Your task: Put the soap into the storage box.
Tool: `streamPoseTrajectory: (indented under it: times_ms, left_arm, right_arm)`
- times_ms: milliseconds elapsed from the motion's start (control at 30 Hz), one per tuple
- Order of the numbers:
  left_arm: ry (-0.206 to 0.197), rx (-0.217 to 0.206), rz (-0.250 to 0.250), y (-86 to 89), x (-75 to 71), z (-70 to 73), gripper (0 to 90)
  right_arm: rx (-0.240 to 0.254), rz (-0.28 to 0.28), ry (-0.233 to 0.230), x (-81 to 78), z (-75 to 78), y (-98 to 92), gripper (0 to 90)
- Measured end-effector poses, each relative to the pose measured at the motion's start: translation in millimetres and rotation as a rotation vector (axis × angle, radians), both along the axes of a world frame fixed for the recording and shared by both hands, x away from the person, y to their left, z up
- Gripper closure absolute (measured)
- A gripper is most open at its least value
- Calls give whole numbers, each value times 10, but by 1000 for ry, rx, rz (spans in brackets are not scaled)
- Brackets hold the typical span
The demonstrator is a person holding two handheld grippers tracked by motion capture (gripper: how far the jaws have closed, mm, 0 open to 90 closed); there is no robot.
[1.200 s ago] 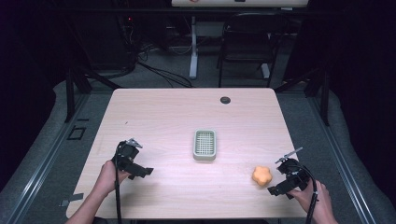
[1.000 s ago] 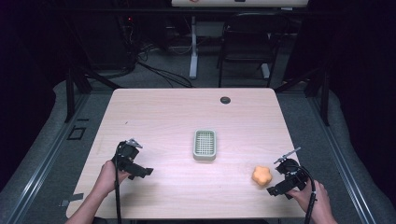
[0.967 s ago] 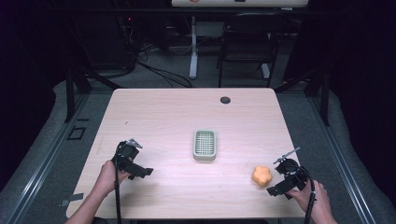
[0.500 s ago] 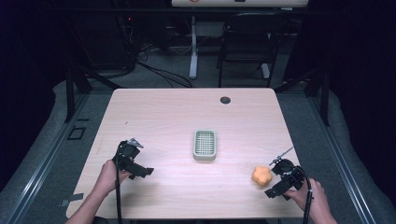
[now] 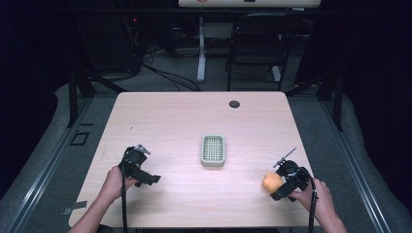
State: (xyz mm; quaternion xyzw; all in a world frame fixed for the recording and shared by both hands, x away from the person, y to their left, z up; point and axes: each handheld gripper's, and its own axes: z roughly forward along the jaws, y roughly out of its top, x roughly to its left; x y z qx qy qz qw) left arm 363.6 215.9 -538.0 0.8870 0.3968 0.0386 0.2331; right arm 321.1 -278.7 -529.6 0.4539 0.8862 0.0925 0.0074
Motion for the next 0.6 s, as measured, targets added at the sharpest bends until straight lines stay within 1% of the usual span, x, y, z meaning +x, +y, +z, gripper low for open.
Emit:
streamPoseTrajectory:
  times_ms: [33,67,133,167,233,267,300,333,367,433,467,500,533,567,600]
  left_arm:
    - [-3,2,-5,-5,3,1,1]
    - [1,5,-6,-14,2,-1,1]
    - [1,6,-7,-16,-1,-4,1]
    - [0,8,-6,-16,-3,-4,1]
    - [-5,8,-5,-13,-4,1,1]
    - [-7,7,-3,-12,-7,5,1]
    - [-7,7,-1,-8,-7,9,1]
    - [-7,7,-1,-8,-7,9,1]
    - [-5,9,-4,-7,-3,5,1]
    - [2,14,-10,-14,-1,-8,1]
    - [0,15,-11,-18,-1,-11,1]
    - [0,15,-11,-18,-1,-11,1]
    - [0,15,-13,-21,-2,-11,1]
    - [-2,15,-13,-22,-4,-10,1]
    - [-4,15,-11,-22,-5,-10,1]
  right_arm:
    - [0,0,0,0,0,0,0]
    - [-35,20,-7,22,28,25,0]
    - [-29,28,-2,29,36,37,0]
    - [-18,23,-9,28,33,48,0]
    - [-23,29,-8,43,44,72,0]
    - [-29,30,-20,71,50,85,0]
    - [-15,20,-27,83,40,91,0]
    - [-15,20,-27,83,40,91,0]
    - [-16,26,-20,110,50,92,0]
    - [-16,17,-25,179,51,107,0]
    - [-2,6,-28,193,42,123,0]
    - [-2,6,-28,193,42,123,0]
    - [-54,54,0,244,84,120,0]
    - [-43,43,-2,281,66,149,0]
    - [-43,43,-2,281,66,149,0]
